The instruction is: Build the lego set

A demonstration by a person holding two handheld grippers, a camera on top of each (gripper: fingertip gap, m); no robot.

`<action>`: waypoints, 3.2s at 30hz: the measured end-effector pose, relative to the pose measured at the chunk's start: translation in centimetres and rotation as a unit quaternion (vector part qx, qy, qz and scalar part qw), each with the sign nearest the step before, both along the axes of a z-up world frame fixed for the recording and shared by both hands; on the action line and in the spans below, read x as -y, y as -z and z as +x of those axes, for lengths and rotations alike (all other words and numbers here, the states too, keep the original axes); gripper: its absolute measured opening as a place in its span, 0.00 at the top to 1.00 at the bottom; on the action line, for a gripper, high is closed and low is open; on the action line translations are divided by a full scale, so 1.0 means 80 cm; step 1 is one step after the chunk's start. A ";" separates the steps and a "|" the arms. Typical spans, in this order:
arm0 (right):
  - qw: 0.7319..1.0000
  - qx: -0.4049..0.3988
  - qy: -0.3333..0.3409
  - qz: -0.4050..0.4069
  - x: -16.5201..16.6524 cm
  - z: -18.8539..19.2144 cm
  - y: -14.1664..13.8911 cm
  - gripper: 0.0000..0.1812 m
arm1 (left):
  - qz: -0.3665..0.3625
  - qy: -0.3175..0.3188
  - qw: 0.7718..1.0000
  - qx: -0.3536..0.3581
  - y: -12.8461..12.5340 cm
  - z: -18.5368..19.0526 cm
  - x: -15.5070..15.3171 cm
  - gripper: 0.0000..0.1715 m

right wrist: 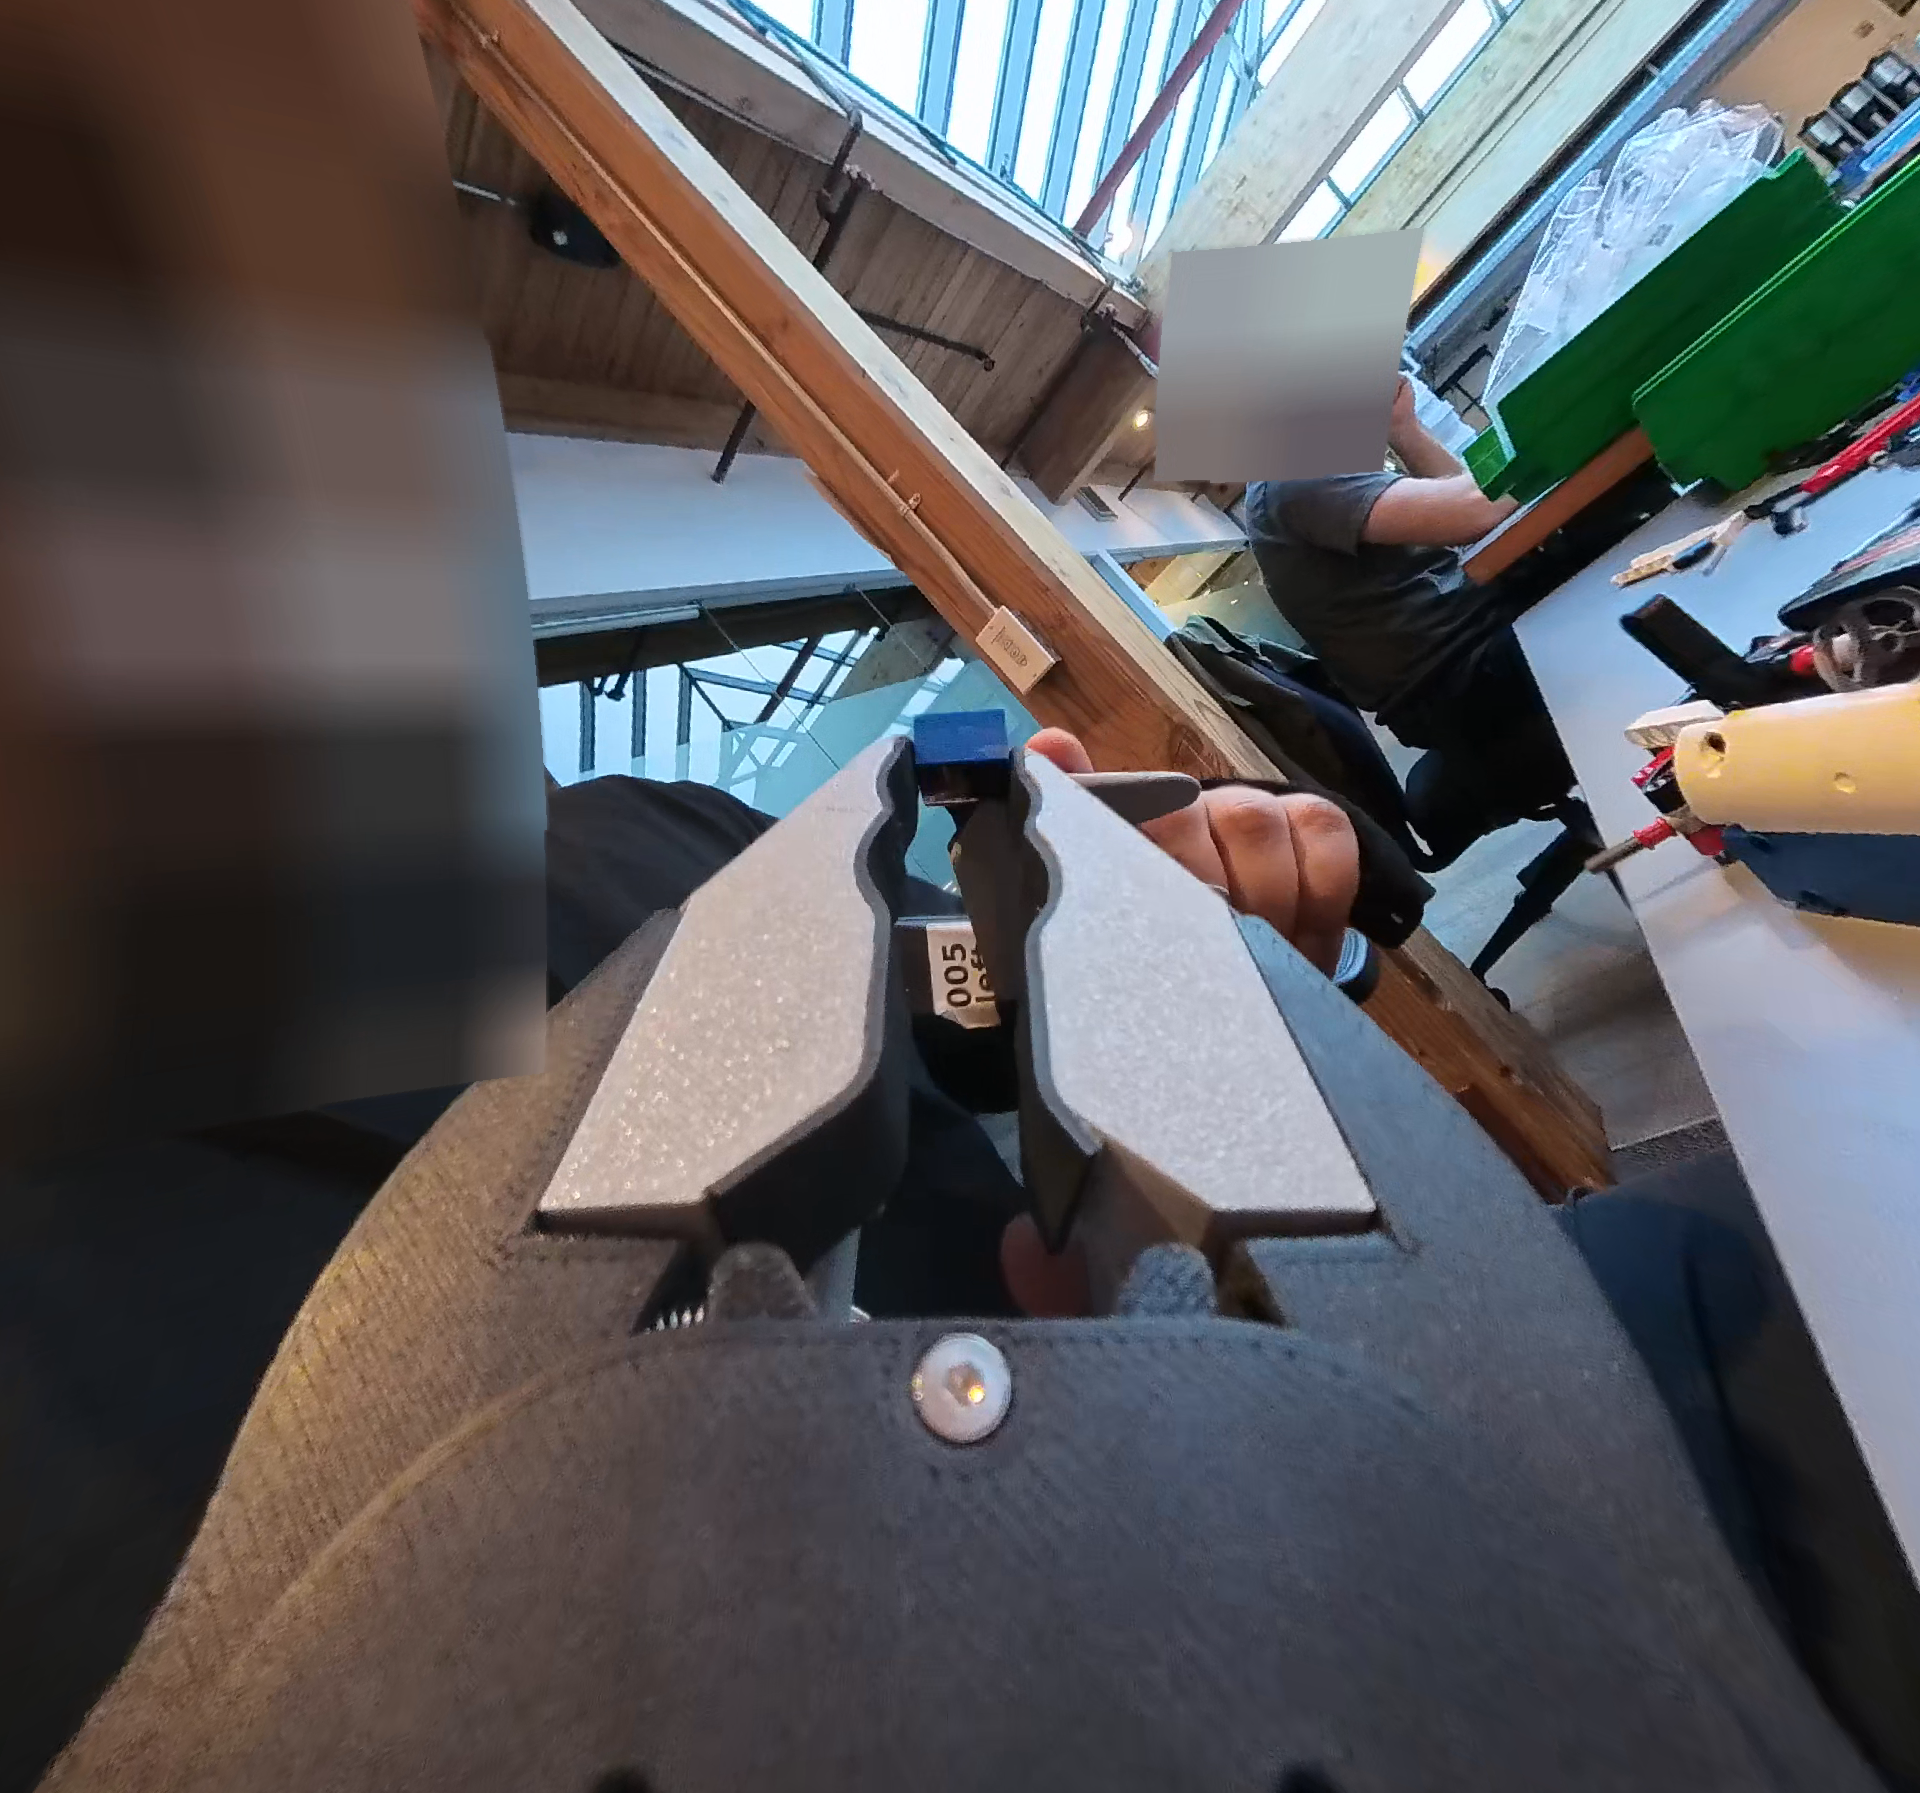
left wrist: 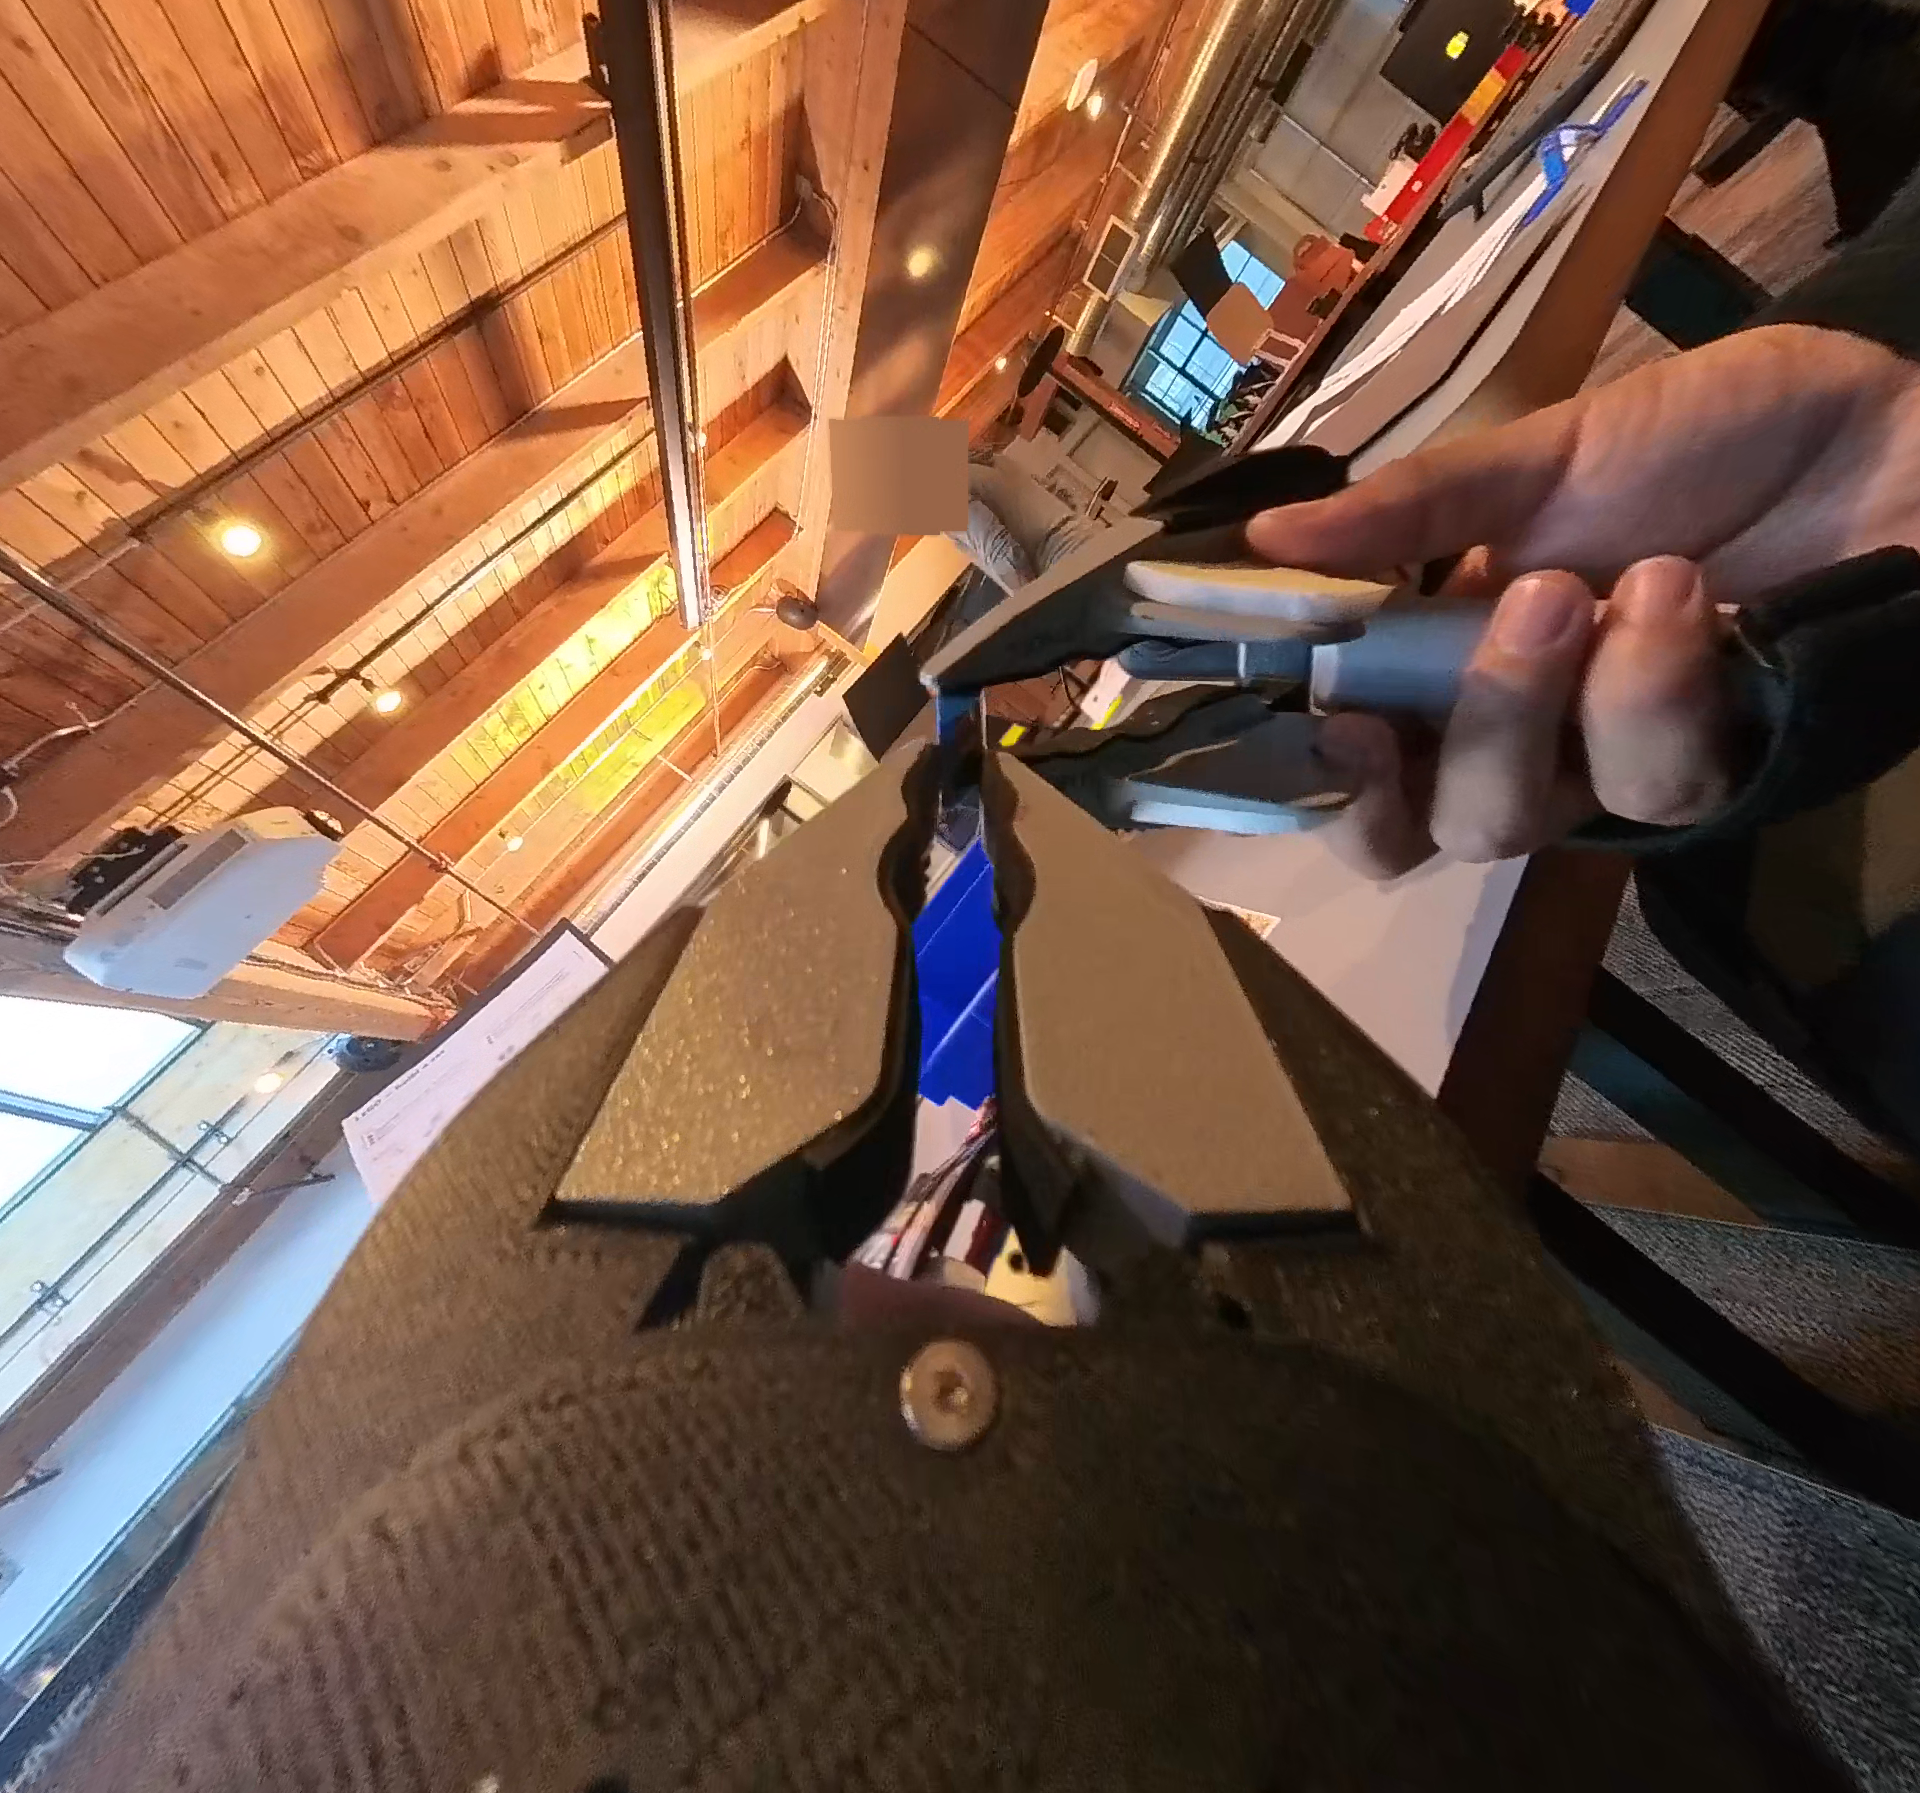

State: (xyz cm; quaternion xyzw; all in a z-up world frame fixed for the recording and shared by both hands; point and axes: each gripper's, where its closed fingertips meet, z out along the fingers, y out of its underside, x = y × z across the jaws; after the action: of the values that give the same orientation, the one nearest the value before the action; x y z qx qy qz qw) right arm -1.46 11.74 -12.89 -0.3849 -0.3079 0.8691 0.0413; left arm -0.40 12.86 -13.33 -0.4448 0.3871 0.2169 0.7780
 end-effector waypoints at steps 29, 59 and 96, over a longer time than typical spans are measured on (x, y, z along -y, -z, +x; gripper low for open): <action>0.923 0.274 0.167 0.211 -0.072 -0.020 0.119 0.92 | -0.677 -0.122 0.723 0.066 0.104 -0.183 -0.110 0.38; 0.895 0.382 0.220 -0.072 -0.095 -0.072 0.159 0.92 | -0.552 -0.192 0.804 0.110 0.084 -0.132 -0.082 0.56; 0.620 0.201 0.393 0.648 -0.056 -0.040 0.112 0.82 | -0.625 0.059 0.625 0.463 0.115 -0.039 -0.038 0.99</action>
State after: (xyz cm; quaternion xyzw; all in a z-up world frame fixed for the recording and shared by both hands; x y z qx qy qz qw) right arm -4.65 16.24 -21.84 -0.5076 -0.6114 0.2460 0.5550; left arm -3.51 15.93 -22.52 -0.8422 0.0440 -0.3584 0.4004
